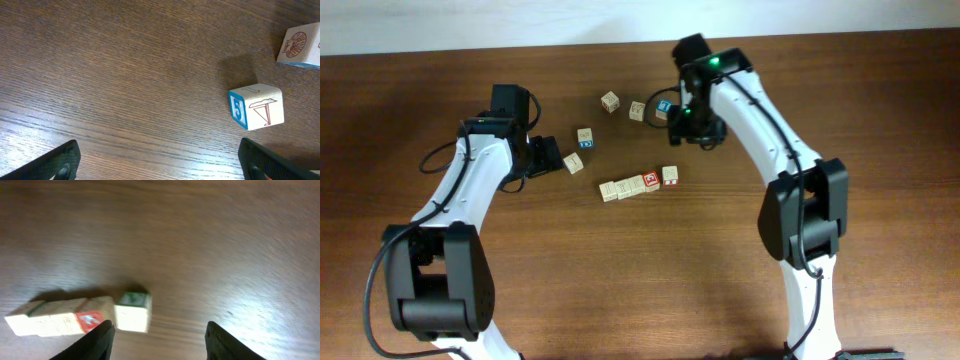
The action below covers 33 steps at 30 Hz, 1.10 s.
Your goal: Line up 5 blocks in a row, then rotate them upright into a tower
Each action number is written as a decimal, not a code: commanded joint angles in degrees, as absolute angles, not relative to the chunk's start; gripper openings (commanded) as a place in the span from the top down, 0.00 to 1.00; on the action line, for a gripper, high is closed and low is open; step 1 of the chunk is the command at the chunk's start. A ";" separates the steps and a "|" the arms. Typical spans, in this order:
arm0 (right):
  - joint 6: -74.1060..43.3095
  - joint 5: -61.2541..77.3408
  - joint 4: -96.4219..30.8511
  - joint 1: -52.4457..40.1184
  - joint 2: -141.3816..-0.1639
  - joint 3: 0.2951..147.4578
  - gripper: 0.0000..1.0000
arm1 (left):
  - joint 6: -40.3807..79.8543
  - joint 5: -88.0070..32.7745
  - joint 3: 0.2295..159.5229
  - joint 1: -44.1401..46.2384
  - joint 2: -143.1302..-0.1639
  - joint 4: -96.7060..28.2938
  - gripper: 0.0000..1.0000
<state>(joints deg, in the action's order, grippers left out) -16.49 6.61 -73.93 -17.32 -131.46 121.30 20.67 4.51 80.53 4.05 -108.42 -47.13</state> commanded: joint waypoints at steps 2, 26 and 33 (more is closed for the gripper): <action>-16.51 10.52 -74.43 -13.50 -131.55 120.62 0.42 | 21.41 4.32 81.58 3.97 -108.68 -47.20 0.01; -13.93 10.81 -67.20 -15.81 -131.57 105.38 0.42 | 21.41 4.32 81.60 3.97 -108.68 -47.20 0.01; -13.93 11.18 -67.00 -17.61 -131.57 105.38 0.43 | 21.41 4.32 81.58 3.97 -108.68 -47.20 0.01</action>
<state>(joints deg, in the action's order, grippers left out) -14.35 10.26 -67.20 -16.95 -131.48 105.84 20.69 4.51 80.53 4.05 -108.42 -47.13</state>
